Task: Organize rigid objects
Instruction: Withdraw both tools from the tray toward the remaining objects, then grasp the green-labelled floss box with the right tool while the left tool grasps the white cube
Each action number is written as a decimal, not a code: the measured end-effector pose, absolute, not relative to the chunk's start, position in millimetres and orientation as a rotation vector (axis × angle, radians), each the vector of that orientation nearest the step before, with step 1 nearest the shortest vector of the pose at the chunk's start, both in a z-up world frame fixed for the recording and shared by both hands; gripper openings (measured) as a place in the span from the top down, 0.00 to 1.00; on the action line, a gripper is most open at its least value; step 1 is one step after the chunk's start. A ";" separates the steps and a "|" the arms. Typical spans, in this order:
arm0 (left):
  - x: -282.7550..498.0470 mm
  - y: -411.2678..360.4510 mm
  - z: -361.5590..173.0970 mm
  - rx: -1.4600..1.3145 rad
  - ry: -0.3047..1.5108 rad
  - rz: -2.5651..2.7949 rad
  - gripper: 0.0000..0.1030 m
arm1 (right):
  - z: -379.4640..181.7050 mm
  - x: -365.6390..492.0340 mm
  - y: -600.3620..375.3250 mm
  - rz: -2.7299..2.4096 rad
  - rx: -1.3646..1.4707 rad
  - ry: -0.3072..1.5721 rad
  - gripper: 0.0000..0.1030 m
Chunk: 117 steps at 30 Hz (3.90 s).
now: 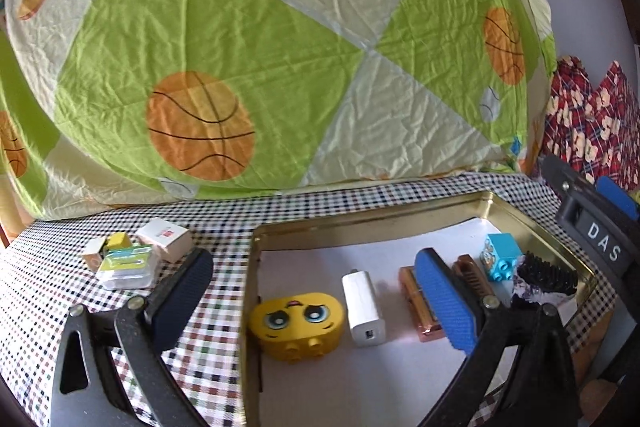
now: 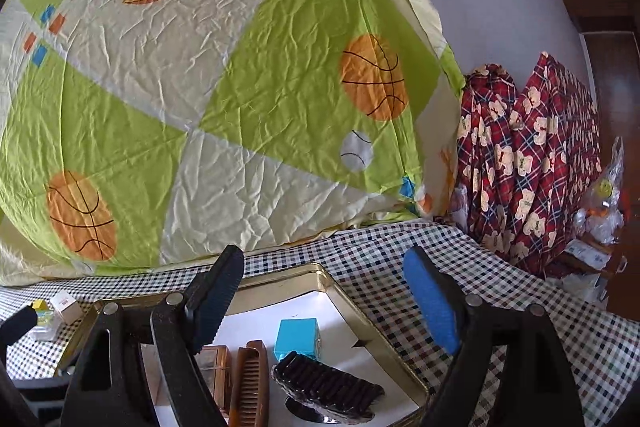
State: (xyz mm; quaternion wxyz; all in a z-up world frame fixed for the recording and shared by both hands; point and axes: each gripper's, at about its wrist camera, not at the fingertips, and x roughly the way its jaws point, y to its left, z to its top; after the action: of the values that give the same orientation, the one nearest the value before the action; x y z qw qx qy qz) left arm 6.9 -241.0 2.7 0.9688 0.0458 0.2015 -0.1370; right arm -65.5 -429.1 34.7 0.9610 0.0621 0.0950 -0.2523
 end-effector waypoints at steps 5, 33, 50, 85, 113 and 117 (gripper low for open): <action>2.3 -221.0 4.4 0.125 0.388 -0.247 0.01 | 38.6 -79.8 -413.0 -0.546 0.084 0.133 0.19; 25.6 -69.2 0.3 0.128 0.389 -0.075 0.01 | 29.1 -48.6 -242.7 -0.348 0.020 0.224 0.19; 53.6 -5.4 -3.9 0.090 0.421 0.005 0.01 | 20.6 -7.9 -175.0 -0.252 0.064 0.301 0.18; 140.0 100.8 -28.9 -0.058 0.659 0.136 0.01 | -52.1 161.3 -89.7 -0.033 0.060 0.930 0.19; 204.6 1.0 -50.2 -0.006 0.838 -0.112 0.13 | -24.3 74.9 -141.4 -0.052 0.087 0.778 0.21; 217.1 -3.4 -61.1 -0.004 0.912 -0.101 0.28 | -25.7 78.6 -142.5 -0.048 0.083 0.779 0.21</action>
State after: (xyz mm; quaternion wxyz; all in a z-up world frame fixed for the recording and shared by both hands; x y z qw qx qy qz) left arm 217.1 -3.4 -61.1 0.8966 -0.0021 0.4402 -0.0485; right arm 78.6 -142.5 -25.7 0.9240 0.0404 0.3796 -0.0234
